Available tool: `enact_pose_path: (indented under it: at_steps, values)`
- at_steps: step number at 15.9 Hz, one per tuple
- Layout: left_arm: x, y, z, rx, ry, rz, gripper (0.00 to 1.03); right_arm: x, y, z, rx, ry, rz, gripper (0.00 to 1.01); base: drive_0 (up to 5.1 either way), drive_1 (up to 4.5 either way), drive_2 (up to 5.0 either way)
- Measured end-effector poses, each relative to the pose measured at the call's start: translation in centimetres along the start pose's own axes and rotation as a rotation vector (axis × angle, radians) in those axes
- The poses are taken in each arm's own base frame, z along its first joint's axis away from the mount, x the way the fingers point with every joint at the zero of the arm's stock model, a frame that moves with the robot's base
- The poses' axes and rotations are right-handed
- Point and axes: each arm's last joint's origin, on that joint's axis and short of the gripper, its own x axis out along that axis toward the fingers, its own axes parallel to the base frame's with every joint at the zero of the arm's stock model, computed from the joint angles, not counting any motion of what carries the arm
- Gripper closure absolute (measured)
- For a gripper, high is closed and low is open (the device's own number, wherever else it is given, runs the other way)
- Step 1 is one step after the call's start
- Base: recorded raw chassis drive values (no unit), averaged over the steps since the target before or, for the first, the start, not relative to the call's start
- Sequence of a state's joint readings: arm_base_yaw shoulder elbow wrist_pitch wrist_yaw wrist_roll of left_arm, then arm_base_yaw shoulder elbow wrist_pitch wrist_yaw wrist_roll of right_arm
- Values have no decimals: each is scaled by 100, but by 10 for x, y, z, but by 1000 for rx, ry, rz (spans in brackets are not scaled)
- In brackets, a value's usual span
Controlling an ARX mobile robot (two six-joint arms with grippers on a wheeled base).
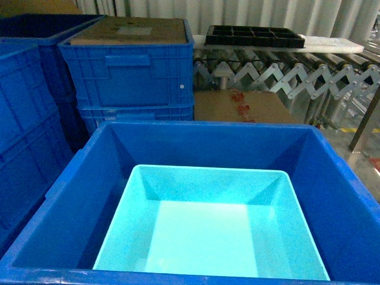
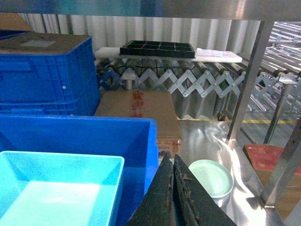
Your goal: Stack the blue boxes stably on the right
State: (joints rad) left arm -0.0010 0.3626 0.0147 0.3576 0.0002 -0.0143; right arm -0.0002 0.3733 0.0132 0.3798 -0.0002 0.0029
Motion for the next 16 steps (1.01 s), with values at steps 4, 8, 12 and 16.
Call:
enact_pose_path:
  at_steps: [4,8,12,16]
  values:
    - [-7,0,1,0,-5,0,101,-7,0,0,0,2,0,99,0,0,0]
    - [-12,0,0,0,-8,0,101,-12,0,-1,0,5,0,99,0,0,0]
    - [-23,0,-4,0,20,2,101,-24,0,-2,0,5,2,99,0,0,0]
    - [-23,0,-3,0,10,2,101,-24,0,-4,0,14,0,99,0,0,0]
